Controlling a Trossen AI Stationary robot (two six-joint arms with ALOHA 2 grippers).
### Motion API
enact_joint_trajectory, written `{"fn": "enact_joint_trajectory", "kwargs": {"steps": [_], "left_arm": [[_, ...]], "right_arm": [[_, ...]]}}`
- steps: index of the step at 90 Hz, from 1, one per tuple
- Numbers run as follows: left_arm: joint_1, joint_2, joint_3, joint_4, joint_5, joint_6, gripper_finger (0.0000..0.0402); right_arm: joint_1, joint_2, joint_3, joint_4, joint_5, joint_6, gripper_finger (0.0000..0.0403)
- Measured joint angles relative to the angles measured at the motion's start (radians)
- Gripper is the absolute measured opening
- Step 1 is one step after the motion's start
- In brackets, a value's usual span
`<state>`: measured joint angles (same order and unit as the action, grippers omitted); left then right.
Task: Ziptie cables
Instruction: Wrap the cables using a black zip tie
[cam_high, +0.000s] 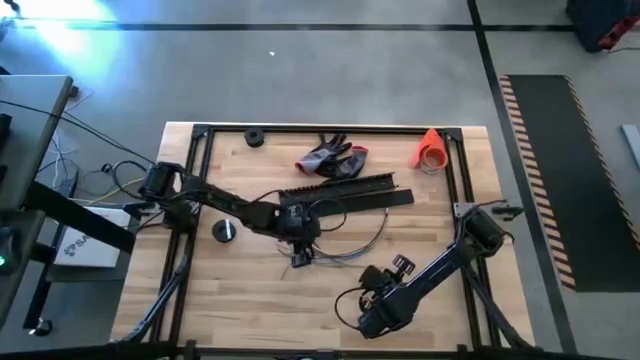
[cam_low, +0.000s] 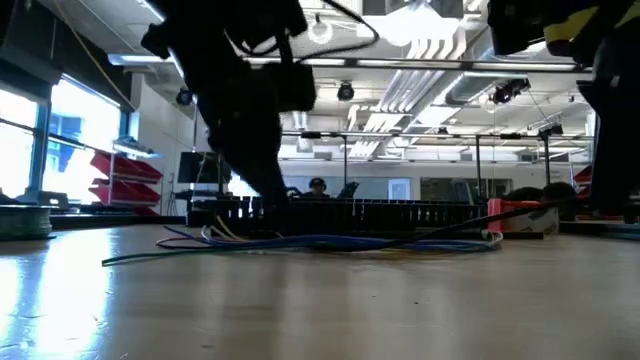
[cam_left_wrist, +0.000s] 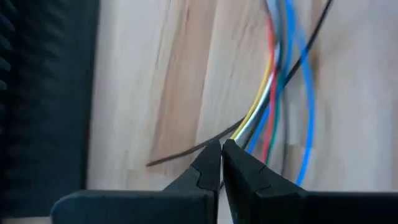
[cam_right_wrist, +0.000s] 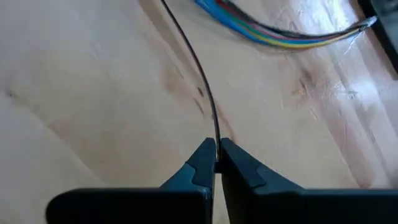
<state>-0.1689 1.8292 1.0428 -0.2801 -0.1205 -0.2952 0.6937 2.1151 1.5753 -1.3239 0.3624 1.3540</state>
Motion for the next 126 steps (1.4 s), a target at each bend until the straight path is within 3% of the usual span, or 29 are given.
{"fn": "enact_joint_trajectory", "kwargs": {"steps": [23, 68, 92, 107, 126], "left_arm": [[0.039, 0.116, 0.005, 0.108, -0.056, -0.01, 0.0], [0.083, 0.25, 0.001, 0.593, -0.034, -0.041, 0.0], [0.084, 0.286, 0.001, 0.713, -0.031, -0.07, 0.0], [0.076, 0.292, 0.0, 0.761, -0.087, -0.096, 0.0], [0.056, 0.298, 0.001, 0.812, -0.166, -0.108, 0.0]], "right_arm": [[0.0, 0.0, 0.0, 0.0, 0.001, 0.011, 0.0], [0.005, 0.006, 0.0, 0.019, -0.047, 0.089, 0.0], [0.001, 0.006, 0.0, -0.123, -0.114, 0.181, 0.0], [-0.005, 0.006, 0.0, -0.224, -0.139, 0.251, 0.0], [-0.006, 0.006, 0.0, -0.076, -0.16, 0.248, 0.0]]}}
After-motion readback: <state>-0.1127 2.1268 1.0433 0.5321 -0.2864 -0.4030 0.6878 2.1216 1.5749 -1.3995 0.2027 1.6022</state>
